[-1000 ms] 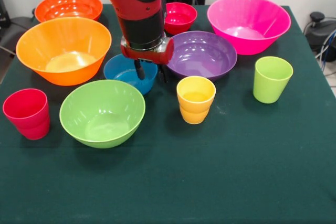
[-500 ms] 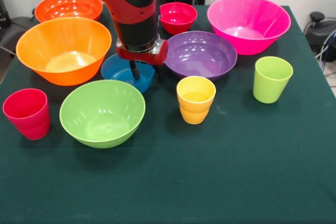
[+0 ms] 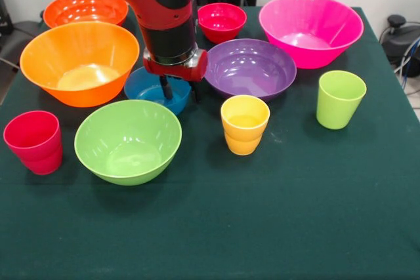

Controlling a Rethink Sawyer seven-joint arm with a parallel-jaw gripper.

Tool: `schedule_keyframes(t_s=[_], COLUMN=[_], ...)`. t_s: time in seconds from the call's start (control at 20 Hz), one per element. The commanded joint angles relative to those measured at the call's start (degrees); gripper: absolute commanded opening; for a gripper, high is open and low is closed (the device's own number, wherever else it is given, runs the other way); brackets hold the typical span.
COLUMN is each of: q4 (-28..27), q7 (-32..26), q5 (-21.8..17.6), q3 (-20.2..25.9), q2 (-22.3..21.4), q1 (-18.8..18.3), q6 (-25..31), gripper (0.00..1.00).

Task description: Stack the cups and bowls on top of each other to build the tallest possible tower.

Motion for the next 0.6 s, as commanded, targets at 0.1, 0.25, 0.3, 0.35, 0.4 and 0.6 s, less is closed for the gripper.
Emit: schedule_keyframes(t_s=[0.1,0.25,0.3,0.35,0.4,0.6], q4=[0.8,0.5,0.4,0.2,0.0,0.0], q7=[-0.9,-0.1,0.1,0.5,0.8,2.4], q5=[-5.1,-5.2,-5.3,-5.4,-5.6,-5.3], q3=[2.6,2.3,2.2,2.0,1.7,0.6], q2=[5.8,6.6,7.0,7.4,7.6,7.4], q1=[2.3,2.9,3.0,3.3,3.6,4.7], q6=[-9.1,-10.3,-10.8,-11.3,-11.8,-12.6], gripper=[1.0,1.0,1.0,1.0,1.0,1.0])
